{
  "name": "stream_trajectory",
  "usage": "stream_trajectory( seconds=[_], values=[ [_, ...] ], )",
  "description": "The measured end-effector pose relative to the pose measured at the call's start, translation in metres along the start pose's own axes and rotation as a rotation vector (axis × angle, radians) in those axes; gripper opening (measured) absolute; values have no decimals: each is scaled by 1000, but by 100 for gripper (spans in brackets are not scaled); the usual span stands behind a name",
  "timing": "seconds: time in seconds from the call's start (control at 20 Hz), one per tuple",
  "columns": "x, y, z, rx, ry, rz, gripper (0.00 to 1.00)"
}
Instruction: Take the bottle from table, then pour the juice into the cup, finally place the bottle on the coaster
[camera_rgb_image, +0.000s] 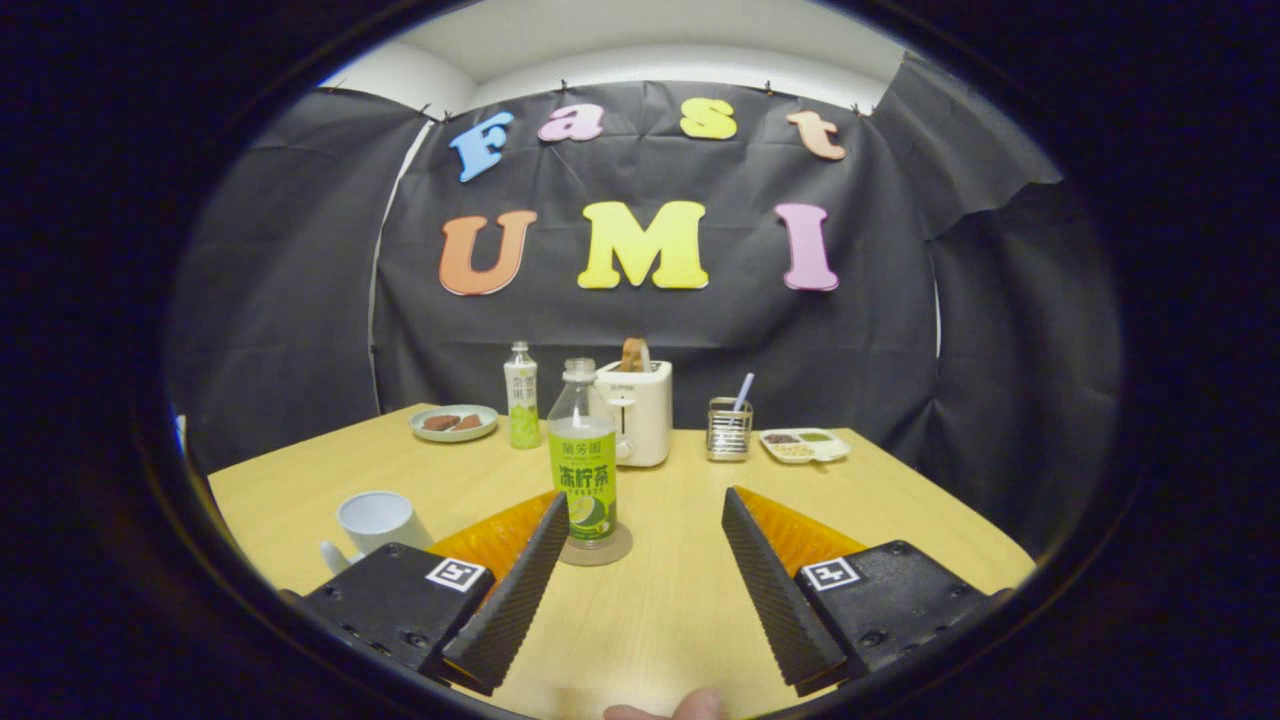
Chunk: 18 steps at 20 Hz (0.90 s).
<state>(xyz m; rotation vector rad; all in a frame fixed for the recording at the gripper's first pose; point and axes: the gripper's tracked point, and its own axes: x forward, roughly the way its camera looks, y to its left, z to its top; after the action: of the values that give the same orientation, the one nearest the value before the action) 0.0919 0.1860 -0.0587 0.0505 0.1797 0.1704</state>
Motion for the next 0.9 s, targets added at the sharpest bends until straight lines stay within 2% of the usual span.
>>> stream_trajectory(
  seconds=[0.45,0.6,0.9],
  values=[
    [-93,-45,21,-21,-96,-83,99],
    [-116,-51,11,-24,-78,-87,99],
    [-147,-61,16,-43,-137,-123,99]
  ],
)
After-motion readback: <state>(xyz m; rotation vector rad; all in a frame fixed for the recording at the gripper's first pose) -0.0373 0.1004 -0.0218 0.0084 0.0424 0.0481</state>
